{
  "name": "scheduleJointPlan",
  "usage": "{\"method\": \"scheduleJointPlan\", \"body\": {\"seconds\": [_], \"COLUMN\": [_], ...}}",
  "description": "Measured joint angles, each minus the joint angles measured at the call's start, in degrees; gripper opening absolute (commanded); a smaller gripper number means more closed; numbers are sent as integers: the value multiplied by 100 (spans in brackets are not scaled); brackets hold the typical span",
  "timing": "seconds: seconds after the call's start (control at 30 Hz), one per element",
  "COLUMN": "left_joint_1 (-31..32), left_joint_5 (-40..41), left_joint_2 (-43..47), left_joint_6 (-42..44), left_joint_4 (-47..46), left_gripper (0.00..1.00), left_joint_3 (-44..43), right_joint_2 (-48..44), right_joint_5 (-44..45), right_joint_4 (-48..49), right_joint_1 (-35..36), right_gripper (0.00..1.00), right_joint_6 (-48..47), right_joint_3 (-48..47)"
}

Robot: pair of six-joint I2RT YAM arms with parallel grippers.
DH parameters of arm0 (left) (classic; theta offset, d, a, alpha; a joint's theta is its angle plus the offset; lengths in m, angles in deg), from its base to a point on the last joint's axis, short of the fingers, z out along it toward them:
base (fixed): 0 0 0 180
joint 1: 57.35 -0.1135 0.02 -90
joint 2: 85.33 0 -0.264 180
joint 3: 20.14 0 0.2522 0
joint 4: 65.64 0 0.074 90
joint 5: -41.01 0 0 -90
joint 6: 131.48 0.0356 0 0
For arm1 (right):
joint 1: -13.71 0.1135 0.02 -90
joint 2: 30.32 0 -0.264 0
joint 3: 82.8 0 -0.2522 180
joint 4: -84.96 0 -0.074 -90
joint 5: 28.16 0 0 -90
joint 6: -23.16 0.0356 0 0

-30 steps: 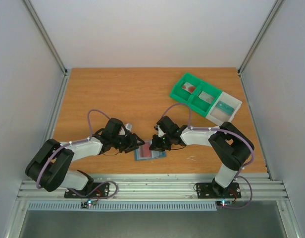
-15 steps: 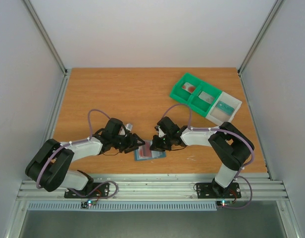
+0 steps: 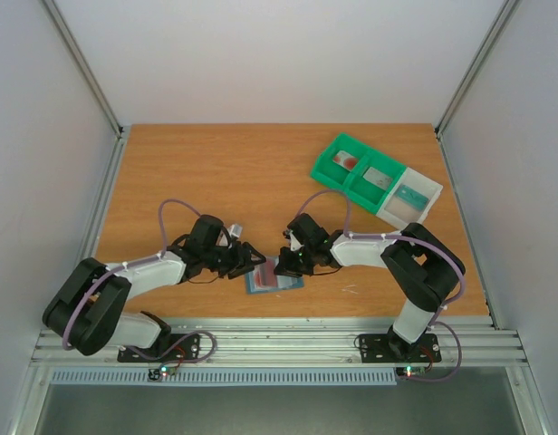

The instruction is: Take the credit cards out of the card holder

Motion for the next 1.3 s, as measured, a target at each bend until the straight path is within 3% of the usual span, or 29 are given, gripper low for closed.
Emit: {"method": "scheduleJointPlan", "body": {"seconds": [0.5,0.73,1.3], "left_joint_1": [179,321,682], "left_joint_5": [-68,-81,46], "left_joint_2": [-372,-472,-612], "left_joint_6": [-195,-286,-457], "left_joint_4": [-348,-424,-444], "left_gripper": [46,44,44], "left_joint_3": [-87,-179,-529], "right_joint_2": [-2,-144,-1620], "right_joint_5": [7,61,1019], "right_joint_4": [81,101,-730], "right_joint_1": [0,0,0], "right_gripper": [2,12,18], "right_joint_6": [0,28,-190], "right_joint_3": [39,129,297]}}
